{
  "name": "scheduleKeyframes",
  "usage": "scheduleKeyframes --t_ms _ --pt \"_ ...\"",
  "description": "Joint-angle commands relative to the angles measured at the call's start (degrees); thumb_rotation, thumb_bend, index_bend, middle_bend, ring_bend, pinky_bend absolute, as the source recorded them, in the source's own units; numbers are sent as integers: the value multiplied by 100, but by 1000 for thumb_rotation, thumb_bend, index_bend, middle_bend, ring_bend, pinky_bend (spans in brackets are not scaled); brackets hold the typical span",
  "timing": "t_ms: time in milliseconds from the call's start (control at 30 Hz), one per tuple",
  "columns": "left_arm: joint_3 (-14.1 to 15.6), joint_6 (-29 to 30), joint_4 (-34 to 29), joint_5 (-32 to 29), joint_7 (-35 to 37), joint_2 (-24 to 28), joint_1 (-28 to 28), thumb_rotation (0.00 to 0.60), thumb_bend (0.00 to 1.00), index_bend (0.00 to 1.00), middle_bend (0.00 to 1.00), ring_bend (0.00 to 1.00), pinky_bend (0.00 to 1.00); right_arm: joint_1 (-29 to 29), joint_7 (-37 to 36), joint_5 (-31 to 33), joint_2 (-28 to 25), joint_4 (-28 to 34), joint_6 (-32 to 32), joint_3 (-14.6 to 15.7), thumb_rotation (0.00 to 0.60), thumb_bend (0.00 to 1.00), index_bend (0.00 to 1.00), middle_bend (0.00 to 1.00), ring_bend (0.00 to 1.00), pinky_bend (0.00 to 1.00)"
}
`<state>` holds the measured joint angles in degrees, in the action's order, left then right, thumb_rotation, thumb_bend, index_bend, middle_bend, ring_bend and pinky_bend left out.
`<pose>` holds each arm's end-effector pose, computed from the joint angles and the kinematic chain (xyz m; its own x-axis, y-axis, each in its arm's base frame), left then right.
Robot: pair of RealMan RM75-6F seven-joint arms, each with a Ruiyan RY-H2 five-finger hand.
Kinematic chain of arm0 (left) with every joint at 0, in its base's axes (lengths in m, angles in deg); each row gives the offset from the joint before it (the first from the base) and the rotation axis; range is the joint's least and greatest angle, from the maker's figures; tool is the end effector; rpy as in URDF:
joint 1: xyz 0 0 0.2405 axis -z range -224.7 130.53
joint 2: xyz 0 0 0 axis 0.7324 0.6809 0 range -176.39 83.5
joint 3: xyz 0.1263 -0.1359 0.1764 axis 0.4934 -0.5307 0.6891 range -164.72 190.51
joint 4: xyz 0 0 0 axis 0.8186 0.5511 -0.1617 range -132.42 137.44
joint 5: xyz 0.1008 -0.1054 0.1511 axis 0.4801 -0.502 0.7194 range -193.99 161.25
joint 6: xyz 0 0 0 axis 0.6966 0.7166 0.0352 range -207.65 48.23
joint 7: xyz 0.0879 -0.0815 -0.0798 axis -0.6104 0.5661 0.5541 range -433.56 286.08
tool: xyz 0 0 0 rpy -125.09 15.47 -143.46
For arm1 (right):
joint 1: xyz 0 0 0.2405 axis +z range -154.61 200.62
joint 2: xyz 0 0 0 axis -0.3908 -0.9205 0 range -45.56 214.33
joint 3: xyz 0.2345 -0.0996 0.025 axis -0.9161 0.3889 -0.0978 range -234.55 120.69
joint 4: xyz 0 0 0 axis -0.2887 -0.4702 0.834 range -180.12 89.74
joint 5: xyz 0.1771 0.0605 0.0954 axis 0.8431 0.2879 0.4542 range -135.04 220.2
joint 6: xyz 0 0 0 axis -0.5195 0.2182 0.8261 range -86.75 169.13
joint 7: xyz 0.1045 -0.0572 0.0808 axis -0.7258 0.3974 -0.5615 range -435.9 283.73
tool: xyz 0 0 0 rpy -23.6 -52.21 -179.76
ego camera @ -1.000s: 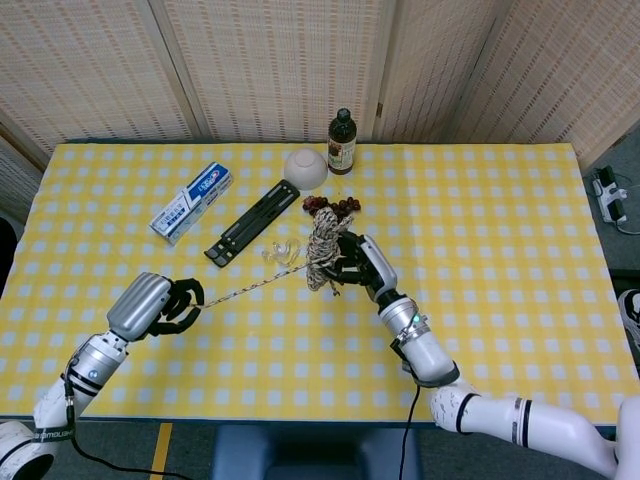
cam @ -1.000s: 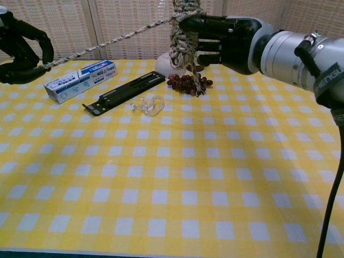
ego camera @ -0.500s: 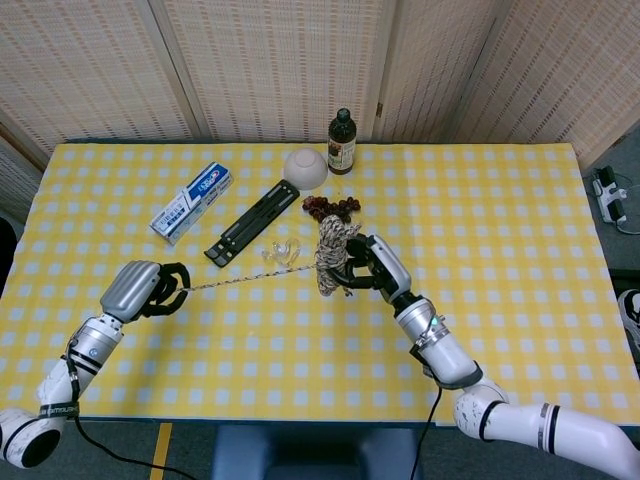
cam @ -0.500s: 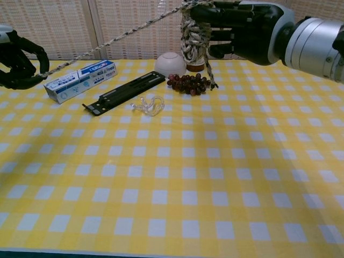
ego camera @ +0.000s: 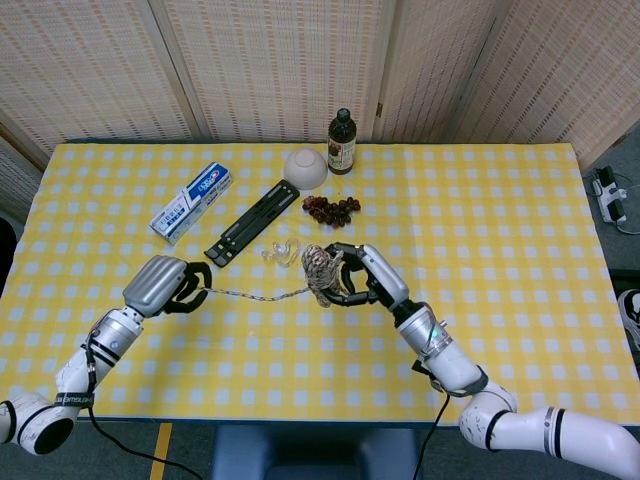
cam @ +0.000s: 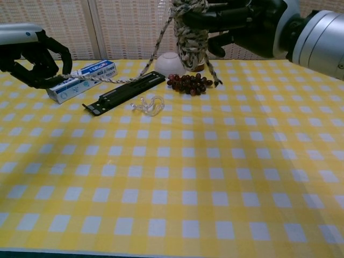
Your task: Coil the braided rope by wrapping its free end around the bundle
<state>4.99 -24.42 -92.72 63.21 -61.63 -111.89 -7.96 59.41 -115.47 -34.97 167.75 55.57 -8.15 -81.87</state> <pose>-0.1670 0.3364 0.0955 0.2533 0.3077 0.9172 0.9063 -0.4070 -0.1137 -0.0660 -0.3275 0.0381 -0.5275 -0.5583 0.6404 -0.6811 -0.1726 -0.7115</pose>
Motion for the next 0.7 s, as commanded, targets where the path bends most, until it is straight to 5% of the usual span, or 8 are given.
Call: scheduleKeyframes --t_ms 33,400,700 --pt "-52 -64 -141 67 -131 70 96 600 585 711 932 832 777 99 458 -362 -99 82 -208 201 600 713 990 805 851 768" --pt "-260 -199 -584 46 -1251 266 455 600 585 708 932 831 777 553 1665 -498 -570 490 332 690 600 713 990 805 855 768" --pt "-428 -14 -889 58 -2061 266 633 600 585 705 932 830 777 957 2523 70 -667 740 808 897 600 713 990 816 869 769"
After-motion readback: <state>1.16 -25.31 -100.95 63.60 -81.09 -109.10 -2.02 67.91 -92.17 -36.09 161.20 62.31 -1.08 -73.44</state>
